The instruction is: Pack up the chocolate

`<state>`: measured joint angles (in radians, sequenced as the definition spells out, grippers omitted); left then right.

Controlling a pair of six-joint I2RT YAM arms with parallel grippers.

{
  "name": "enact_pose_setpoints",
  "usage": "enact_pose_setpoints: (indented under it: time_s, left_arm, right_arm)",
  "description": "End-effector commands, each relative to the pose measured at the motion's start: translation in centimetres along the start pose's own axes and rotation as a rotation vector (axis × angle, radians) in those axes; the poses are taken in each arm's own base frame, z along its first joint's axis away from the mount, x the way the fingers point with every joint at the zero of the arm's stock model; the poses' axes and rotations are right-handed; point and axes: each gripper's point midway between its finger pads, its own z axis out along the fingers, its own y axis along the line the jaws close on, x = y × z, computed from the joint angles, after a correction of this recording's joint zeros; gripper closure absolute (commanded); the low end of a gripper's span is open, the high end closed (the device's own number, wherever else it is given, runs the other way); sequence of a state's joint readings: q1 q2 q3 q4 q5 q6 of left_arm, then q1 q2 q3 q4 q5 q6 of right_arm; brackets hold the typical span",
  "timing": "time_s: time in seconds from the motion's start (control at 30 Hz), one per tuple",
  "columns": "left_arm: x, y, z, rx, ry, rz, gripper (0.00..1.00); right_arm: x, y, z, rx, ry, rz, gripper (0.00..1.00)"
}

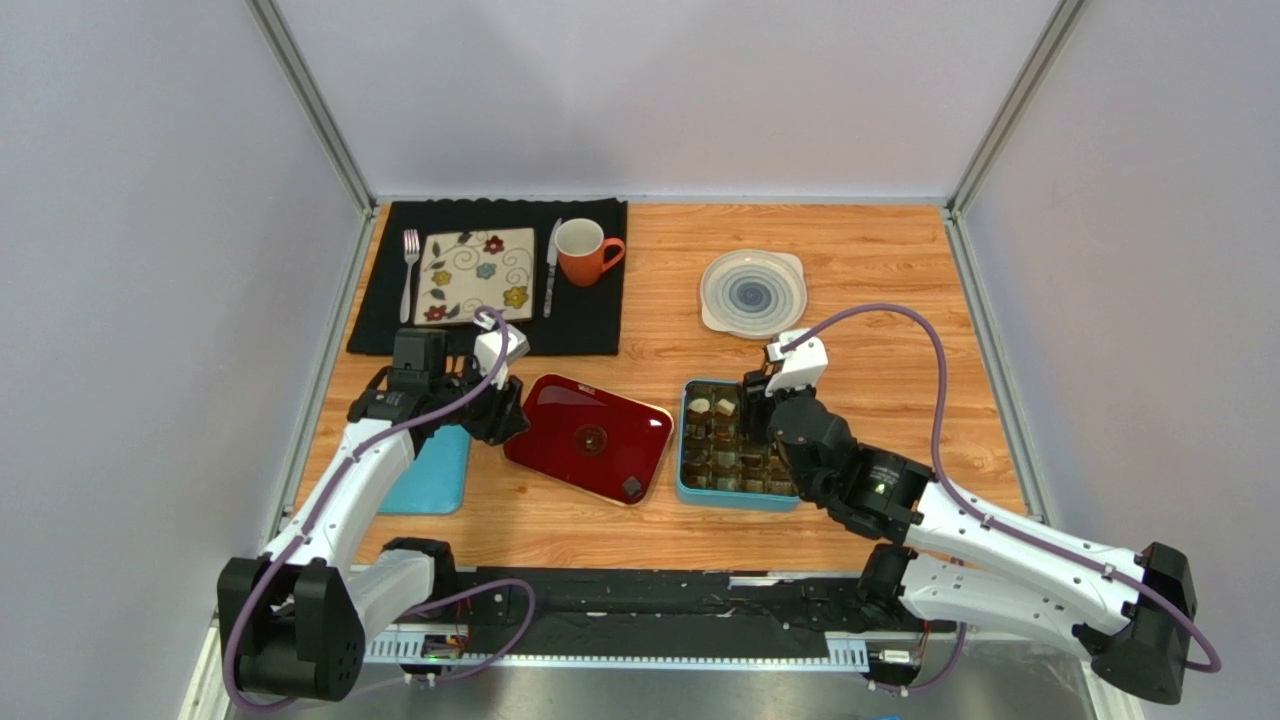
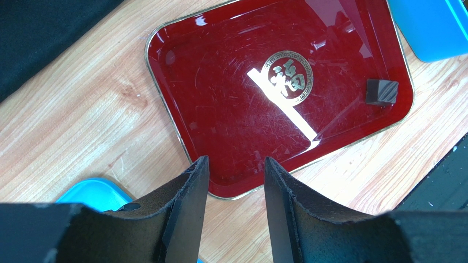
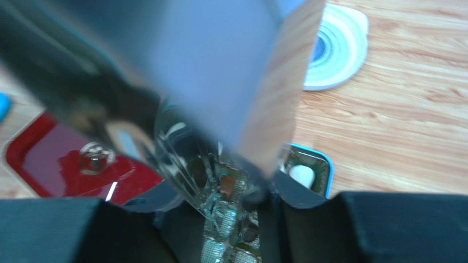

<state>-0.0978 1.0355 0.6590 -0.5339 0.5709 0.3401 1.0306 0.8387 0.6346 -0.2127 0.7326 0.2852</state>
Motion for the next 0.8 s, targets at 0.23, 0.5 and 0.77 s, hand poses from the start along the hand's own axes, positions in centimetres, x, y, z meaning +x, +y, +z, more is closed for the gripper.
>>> enact_pose_setpoints:
  time_s: [0.23, 0.5, 0.77]
  left_arm:
    - [-0.3, -0.1, -0.1, 0.008, -0.012, 0.009, 0.50]
    - [-0.3, 0.1, -0.4, -0.006, -0.006, 0.020, 0.50]
    - [-0.1, 0.0, -0.4, -0.006, -0.003, 0.023, 0.51]
  right_arm:
    - [-5.2, 8.8, -2.5, -0.327, -0.114, 0.013, 0.67]
    - [-4.1, 15.4, -1.4, -0.437, -0.099, -0.013, 0.66]
    - [-1.7, 18.9, 0.7, -0.479, -0.069, -0.039, 0.65]
